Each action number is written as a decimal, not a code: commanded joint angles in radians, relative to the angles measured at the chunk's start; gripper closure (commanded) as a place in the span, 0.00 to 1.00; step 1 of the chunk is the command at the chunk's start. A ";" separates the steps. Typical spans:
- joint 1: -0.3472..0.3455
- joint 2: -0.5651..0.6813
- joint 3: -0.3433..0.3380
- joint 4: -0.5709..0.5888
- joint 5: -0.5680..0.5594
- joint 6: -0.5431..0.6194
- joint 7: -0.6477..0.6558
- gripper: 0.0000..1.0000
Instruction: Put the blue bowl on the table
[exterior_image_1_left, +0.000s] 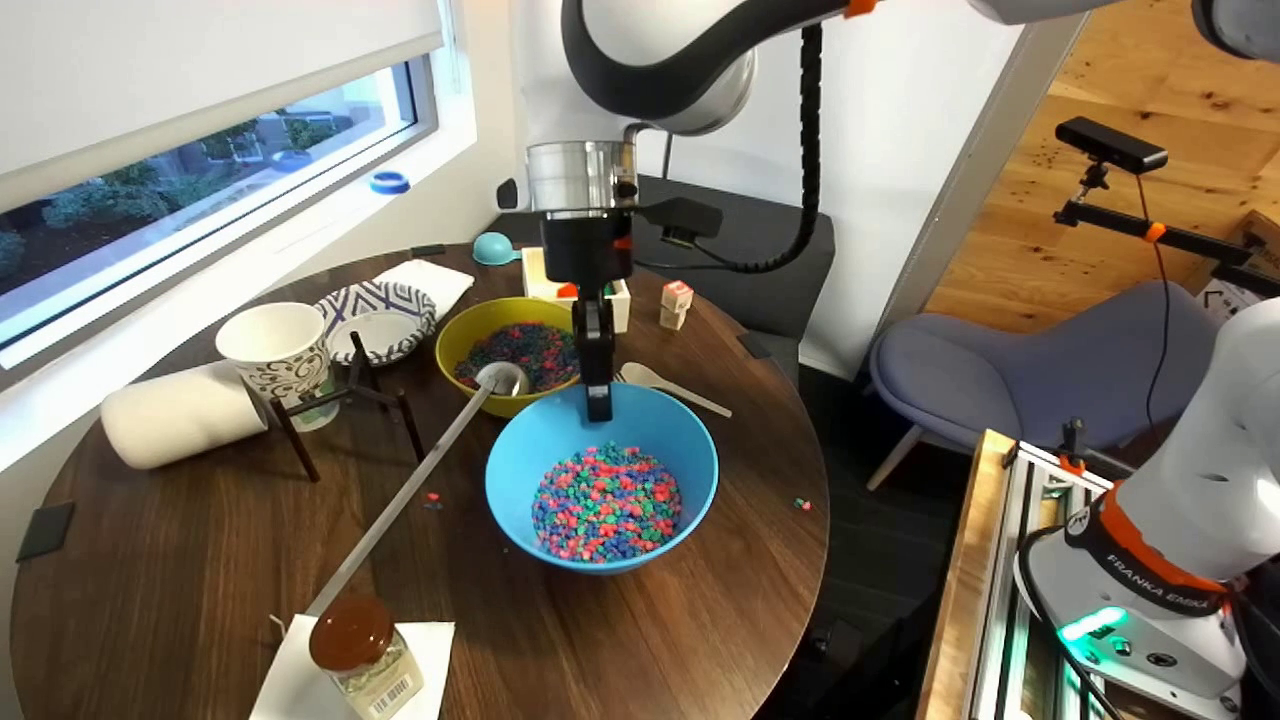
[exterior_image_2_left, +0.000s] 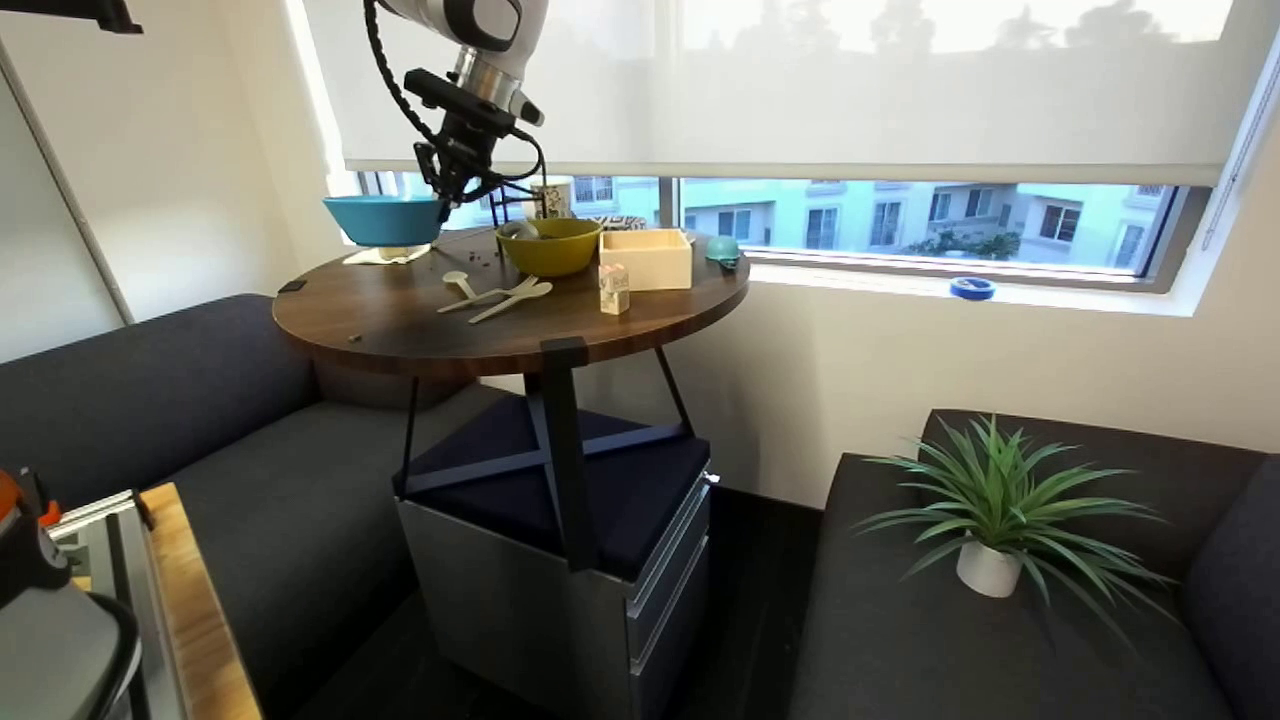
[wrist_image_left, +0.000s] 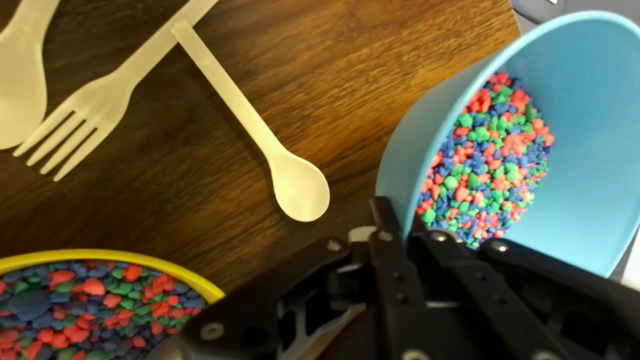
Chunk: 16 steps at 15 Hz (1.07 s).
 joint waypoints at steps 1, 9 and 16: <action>0.025 0.044 0.013 0.022 -0.015 0.030 -0.024 0.99; 0.046 0.085 0.019 0.017 -0.069 0.116 -0.027 0.99; 0.046 0.092 0.024 0.005 -0.098 0.120 -0.051 0.69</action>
